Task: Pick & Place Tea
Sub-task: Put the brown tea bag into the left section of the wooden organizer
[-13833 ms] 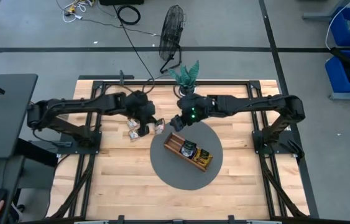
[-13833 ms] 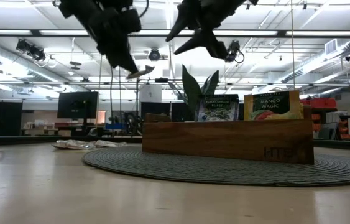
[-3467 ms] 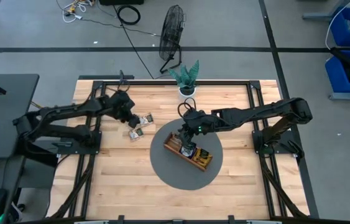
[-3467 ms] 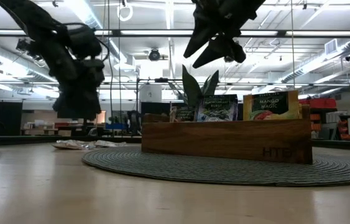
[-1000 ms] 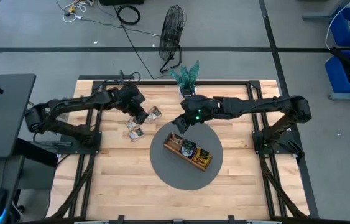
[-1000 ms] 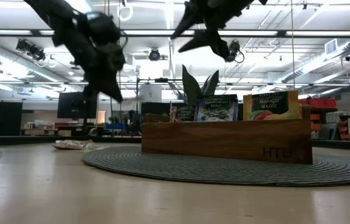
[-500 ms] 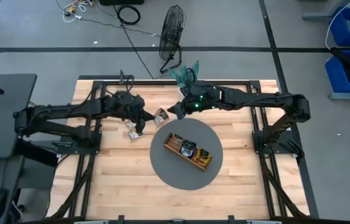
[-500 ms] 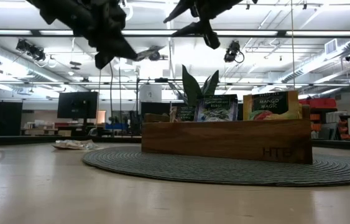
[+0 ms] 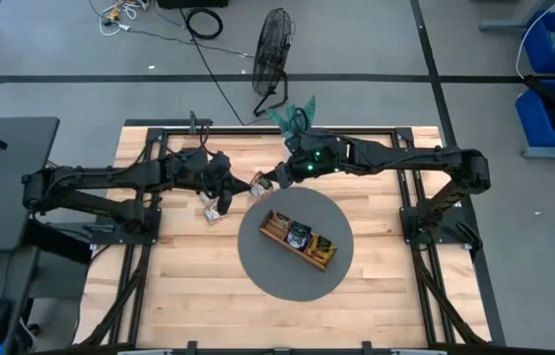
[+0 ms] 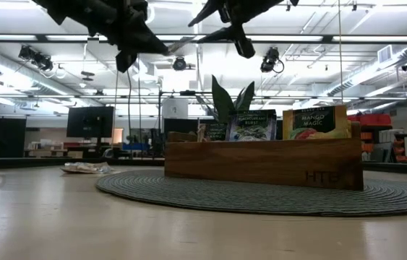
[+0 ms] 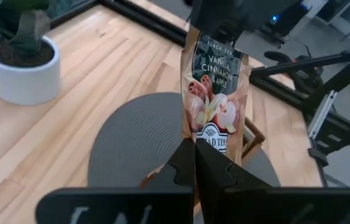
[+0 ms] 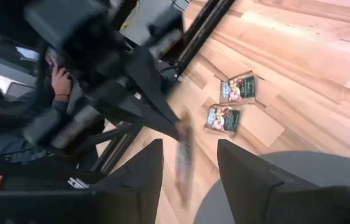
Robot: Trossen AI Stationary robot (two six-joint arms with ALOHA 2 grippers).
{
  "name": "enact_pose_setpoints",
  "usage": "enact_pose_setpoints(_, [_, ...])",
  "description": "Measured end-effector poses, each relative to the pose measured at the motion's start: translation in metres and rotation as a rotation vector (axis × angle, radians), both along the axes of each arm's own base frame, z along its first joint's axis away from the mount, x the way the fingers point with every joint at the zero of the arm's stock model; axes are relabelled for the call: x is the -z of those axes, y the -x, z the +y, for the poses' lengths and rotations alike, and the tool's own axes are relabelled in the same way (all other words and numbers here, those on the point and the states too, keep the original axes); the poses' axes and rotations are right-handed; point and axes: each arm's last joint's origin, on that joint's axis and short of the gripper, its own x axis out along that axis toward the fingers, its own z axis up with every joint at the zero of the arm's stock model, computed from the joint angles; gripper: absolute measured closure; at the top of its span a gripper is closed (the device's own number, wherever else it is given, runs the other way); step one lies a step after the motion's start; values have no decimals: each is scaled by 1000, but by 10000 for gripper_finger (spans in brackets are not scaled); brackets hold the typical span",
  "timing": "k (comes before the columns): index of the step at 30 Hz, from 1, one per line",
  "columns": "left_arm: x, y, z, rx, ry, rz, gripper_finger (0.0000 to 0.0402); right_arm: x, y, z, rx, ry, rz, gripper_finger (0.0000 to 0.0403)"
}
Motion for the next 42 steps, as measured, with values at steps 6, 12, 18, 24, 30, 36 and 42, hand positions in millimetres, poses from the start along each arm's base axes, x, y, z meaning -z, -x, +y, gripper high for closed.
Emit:
enact_pose_setpoints(6, [-5,4,-1,2,-4,-28,399,1,0,0,1,-3,8,243])
enact_pose_setpoints(12, [-8,5,-1,2,-8,-47,399,1,1,0,9,-19,11,257])
enact_pose_setpoints(18, [-9,5,-1,3,-10,-54,399,1,1,0,-23,-36,7,351])
enact_pose_setpoints(24, [-9,5,-1,5,-9,-54,397,0,0,1,-51,-45,2,394])
enact_pose_setpoints(30, [-9,6,3,-29,23,-57,356,1,1,1,-54,-40,7,400])
enact_pose_setpoints(36, [-5,9,7,-59,46,-11,276,0,3,2,-61,-37,20,401])
enact_pose_setpoints(42, [8,17,7,-22,2,149,194,0,9,5,-70,-47,61,402])
